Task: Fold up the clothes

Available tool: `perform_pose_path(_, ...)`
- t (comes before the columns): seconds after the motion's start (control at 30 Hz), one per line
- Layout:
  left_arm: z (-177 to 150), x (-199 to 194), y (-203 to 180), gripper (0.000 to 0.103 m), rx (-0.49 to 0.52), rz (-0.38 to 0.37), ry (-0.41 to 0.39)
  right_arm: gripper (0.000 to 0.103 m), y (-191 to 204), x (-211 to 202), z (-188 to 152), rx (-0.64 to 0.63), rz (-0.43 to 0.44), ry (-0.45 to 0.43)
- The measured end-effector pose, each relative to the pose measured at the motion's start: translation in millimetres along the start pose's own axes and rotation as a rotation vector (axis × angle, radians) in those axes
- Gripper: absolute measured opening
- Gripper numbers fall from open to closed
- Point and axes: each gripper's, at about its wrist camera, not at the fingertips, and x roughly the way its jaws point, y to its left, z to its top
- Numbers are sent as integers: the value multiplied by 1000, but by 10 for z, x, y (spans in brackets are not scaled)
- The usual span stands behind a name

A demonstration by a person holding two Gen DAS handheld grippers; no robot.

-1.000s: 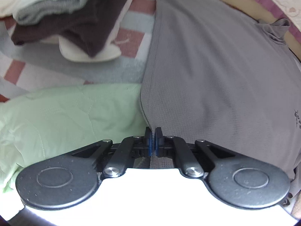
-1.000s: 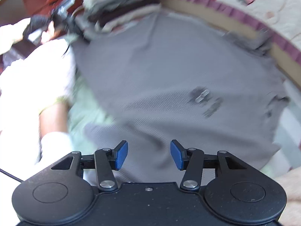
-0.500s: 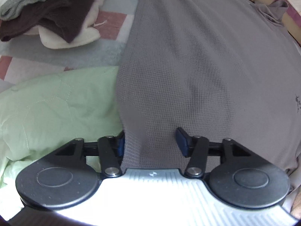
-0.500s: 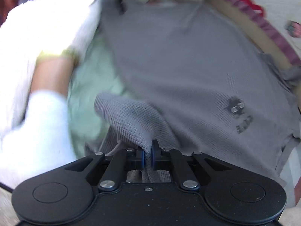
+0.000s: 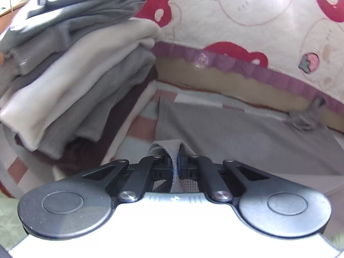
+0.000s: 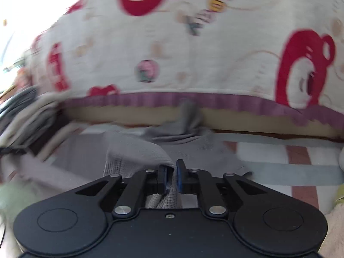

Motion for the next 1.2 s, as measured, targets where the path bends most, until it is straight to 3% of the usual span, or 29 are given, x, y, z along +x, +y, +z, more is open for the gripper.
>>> perform_pose_path(0.03,-18,160,-77,6,-14,18,0,28,-83,157,-10,27,-37,12)
perform_pose_path(0.07,-64,308,-129,7,-23,31,7,33,-165,315,-20,54,-74,25)
perform_pose_path(0.17,-259,690,-205,7,-53,45,58,35,-358,564,-166,135,-166,83)
perform_pose_path(0.2,-333,785,-184,7,-70,35,94,35,-412,562,-240,167,-155,91)
perform_pose_path(0.3,-346,879,39,7,-168,-26,157,52,-525,451,-514,236,-97,115)
perform_pose_path(0.4,-331,938,248,7,-262,-76,182,53,-608,302,-887,297,-69,125)
perform_pose_path(0.5,-360,957,414,9,-396,-160,210,53,-568,258,-1018,347,-71,207)
perform_pose_path(0.6,-386,962,473,19,-470,-246,219,54,-470,310,-1000,280,-52,212)
perform_pose_path(0.7,-402,972,412,35,-460,-272,236,55,-418,457,-1056,251,-62,259)
perform_pose_path(0.77,-407,998,407,40,-458,-279,255,44,-326,525,-1088,187,-95,260)
perform_pose_path(0.8,-408,1012,413,41,-457,-282,264,5,-257,534,-1083,133,-122,236)
perform_pose_path(0.87,-415,1001,414,42,-452,-282,278,6,-103,491,-1051,39,-242,164)
perform_pose_path(0.97,-454,972,412,57,-441,-271,303,6,93,373,-961,-37,-329,56)
perform_pose_path(1.13,-537,972,334,59,-418,-289,348,8,148,366,-978,2,-329,26)
perform_pose_path(1.2,-550,962,301,50,-390,-287,328,12,74,410,-1013,73,-283,45)
